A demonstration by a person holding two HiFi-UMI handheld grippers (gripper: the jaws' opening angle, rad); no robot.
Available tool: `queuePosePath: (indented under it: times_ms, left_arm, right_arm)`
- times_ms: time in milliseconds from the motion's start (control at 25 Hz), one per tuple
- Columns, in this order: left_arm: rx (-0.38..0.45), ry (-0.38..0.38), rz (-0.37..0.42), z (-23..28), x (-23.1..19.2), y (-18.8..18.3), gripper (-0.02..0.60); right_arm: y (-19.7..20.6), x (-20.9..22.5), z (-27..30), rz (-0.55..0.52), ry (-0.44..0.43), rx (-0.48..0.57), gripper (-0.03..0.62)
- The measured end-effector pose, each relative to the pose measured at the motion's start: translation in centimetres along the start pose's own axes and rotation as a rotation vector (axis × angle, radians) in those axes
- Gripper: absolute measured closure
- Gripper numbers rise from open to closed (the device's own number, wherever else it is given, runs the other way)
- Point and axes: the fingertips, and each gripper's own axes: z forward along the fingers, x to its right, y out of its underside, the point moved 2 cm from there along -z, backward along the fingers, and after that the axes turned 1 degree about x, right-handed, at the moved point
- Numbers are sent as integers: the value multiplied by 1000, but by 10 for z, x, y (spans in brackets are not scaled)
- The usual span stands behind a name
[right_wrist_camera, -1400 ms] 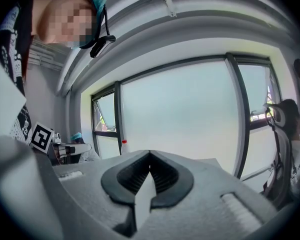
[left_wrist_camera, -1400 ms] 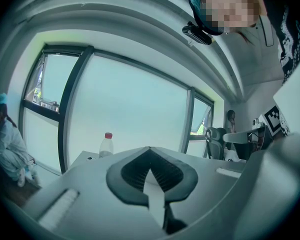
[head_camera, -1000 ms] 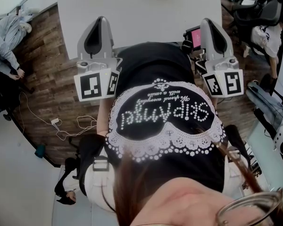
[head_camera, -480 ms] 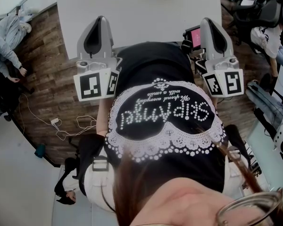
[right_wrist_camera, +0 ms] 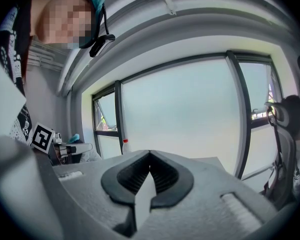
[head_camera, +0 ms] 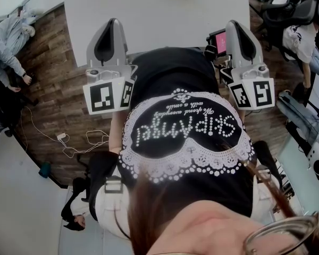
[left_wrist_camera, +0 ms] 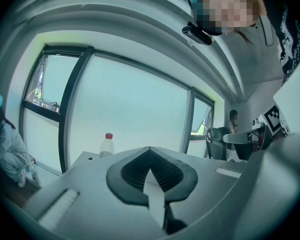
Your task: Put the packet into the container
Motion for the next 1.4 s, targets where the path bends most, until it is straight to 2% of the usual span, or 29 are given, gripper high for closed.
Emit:
queuePosePath:
  times_ms: [1040, 1400]
  left_arm:
    - [1, -8, -4, -3, -1, 0, 580]
    - [4, -32, -2, -12, -5, 0, 580]
  right_arm:
    - [-1, -6, 5, 5, -24, 2, 591]
    - [-1, -14, 7, 2, -55, -2, 591]
